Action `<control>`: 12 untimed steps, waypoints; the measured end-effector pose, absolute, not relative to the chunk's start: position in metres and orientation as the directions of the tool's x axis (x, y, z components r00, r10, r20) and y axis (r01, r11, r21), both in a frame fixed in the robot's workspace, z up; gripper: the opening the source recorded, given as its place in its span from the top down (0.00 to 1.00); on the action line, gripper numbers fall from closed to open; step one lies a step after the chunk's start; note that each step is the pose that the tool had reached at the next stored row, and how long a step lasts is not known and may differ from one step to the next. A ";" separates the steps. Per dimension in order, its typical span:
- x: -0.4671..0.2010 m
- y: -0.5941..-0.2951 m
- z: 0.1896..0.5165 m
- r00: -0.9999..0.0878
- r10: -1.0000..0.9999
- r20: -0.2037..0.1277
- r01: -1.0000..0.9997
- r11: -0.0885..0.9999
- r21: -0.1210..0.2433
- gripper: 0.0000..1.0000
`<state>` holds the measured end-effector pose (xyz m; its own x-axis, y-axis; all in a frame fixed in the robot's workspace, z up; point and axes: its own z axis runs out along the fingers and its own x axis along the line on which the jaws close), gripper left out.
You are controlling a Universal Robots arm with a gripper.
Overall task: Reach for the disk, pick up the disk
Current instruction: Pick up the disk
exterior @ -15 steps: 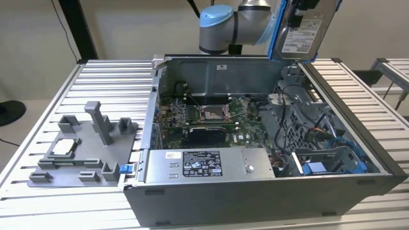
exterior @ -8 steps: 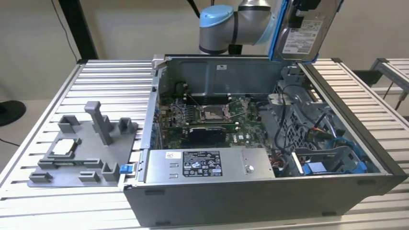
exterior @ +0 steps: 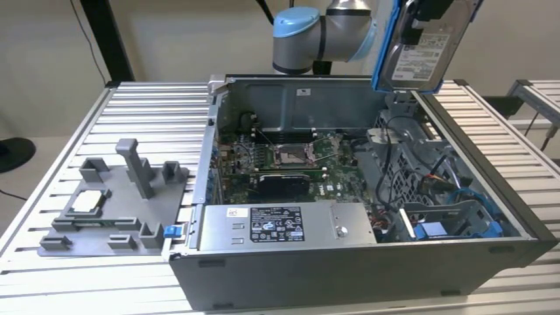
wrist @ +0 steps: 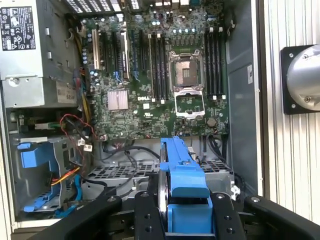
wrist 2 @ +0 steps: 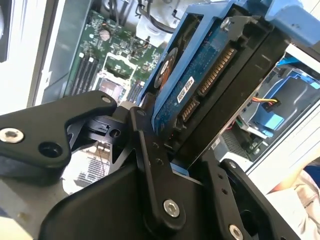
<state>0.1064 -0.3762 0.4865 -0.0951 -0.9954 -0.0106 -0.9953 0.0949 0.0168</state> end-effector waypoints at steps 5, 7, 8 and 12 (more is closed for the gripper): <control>0.106 -0.388 0.486 -0.095 -0.995 -0.011 -0.995 0.095 0.017 1.00; 0.106 -0.393 0.486 -0.095 -0.995 -0.011 -0.995 0.095 0.017 1.00; 0.106 -0.395 0.486 -0.095 -0.995 -0.011 -0.995 0.095 0.017 1.00; 0.106 -0.403 0.486 -0.095 -0.995 -0.011 -0.995 0.095 0.017 1.00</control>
<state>0.1064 -0.4034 0.4865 -0.0951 -0.9954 -0.0107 -0.9953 0.0949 0.0168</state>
